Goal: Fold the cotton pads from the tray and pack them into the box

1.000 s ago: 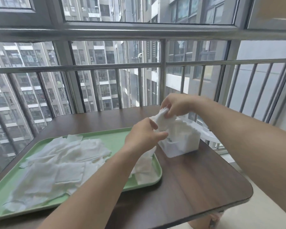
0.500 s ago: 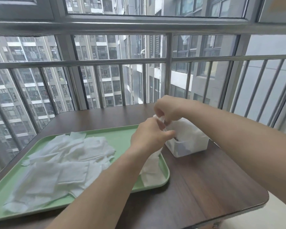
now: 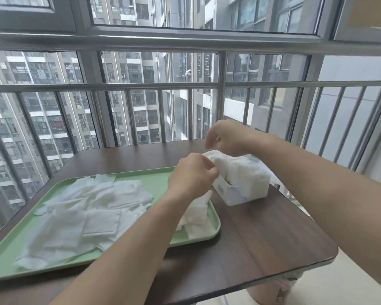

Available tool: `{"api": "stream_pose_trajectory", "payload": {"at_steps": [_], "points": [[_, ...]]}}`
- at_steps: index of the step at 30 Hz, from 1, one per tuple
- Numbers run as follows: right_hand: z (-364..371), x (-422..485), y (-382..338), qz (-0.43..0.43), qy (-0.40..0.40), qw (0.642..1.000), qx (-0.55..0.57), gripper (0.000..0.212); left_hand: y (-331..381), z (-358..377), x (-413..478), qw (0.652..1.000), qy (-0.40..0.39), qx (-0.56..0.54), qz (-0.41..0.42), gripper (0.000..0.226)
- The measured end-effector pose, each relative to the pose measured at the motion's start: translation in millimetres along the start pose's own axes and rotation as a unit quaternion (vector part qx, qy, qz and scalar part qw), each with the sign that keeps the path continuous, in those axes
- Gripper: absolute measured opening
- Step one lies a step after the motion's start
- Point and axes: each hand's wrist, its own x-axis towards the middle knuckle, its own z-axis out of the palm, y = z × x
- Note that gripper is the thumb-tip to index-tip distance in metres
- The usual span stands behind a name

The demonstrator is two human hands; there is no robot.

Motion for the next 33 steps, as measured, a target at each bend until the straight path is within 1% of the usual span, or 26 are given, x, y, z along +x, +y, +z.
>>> {"api": "stream_pose_trajectory", "payload": {"at_steps": [3, 5, 7, 10, 12, 14, 16, 18, 21, 24, 26, 28, 30, 31, 32, 33], "points": [[-3.4, -9.3, -18.2, -0.013, 0.037, 0.998, 0.057, 0.031, 0.1, -14.0, 1.2, 1.000, -0.006, -0.014, -0.012, 0.016], [-4.3, -11.5, -30.9, -0.021, 0.058, 0.993, 0.101, 0.029, -0.6, -26.8, 1.9, 1.000, -0.024, -0.015, -0.010, 0.015], [-0.8, -11.5, -45.5, -0.025, 0.078, 0.985, 0.154, 0.029, -5.3, -43.4, 0.0, 0.999, -0.042, -0.011, -0.011, 0.013], [10.8, -9.4, -70.9, -0.027, 0.097, 0.966, 0.237, 0.026, -25.9, -74.7, -8.8, 0.999, -0.048, 0.014, -0.016, 0.009], [21.5, -7.5, -85.2, -0.026, 0.069, 0.956, 0.283, 0.024, -43.5, -95.8, -17.2, 0.998, -0.043, 0.039, -0.020, 0.009], [35.0, -4.6, -102.2, -0.035, -0.010, 0.952, 0.305, 0.020, -63.7, -120.4, -29.7, 0.997, -0.031, 0.053, -0.042, 0.008], [48.4, -1.7, -115.1, -0.063, -0.103, 0.950, 0.288, 0.015, -80.4, -140.2, -41.8, 0.996, -0.020, 0.070, -0.061, 0.014], [62.9, 2.5, -130.6, -0.100, -0.156, 0.949, 0.253, 0.016, -95.6, -155.5, -53.6, 0.995, -0.017, 0.074, -0.071, 0.016], [80.4, 5.0, -156.1, -0.129, -0.178, 0.952, 0.214, 0.021, -112.2, -166.8, -67.4, 0.995, -0.006, 0.059, -0.077, 0.008], [91.0, 1.8, -174.8, -0.135, -0.185, 0.964, 0.134, 0.035, -123.5, -170.4, -73.7, 0.997, 0.019, 0.029, -0.065, 0.014], [96.9, 0.5, -180.5, -0.140, -0.178, 0.968, 0.109, 0.038, -127.9, -170.1, -74.6, 0.997, 0.041, 0.004, -0.058, 0.014], [101.2, 1.6, -181.2, -0.146, -0.176, 0.965, 0.125, 0.035, -129.9, -169.1, -73.8, 0.996, 0.070, -0.029, -0.048, 0.013], [101.3, 3.1, -177.6, -0.140, -0.180, 0.960, 0.161, 0.025, -130.0, -169.5, -72.9, 0.993, 0.097, -0.054, -0.026, 0.013], [100.0, 3.3, -174.4, -0.137, -0.181, 0.955, 0.193, 0.016, -130.4, -170.4, -73.2, 0.993, 0.104, -0.055, -0.011, 0.013], [99.0, 3.9, -170.3, -0.135, -0.180, 0.947, 0.230, 0.014, -132.1, -172.3, -73.9, 0.993, 0.105, -0.046, 0.005, 0.013], [97.6, 3.9, -165.8, -0.130, -0.175, 0.937, 0.271, 0.017, -134.2, -174.5, -75.1, 0.995, 0.097, -0.031, 0.015, 0.013]]}}
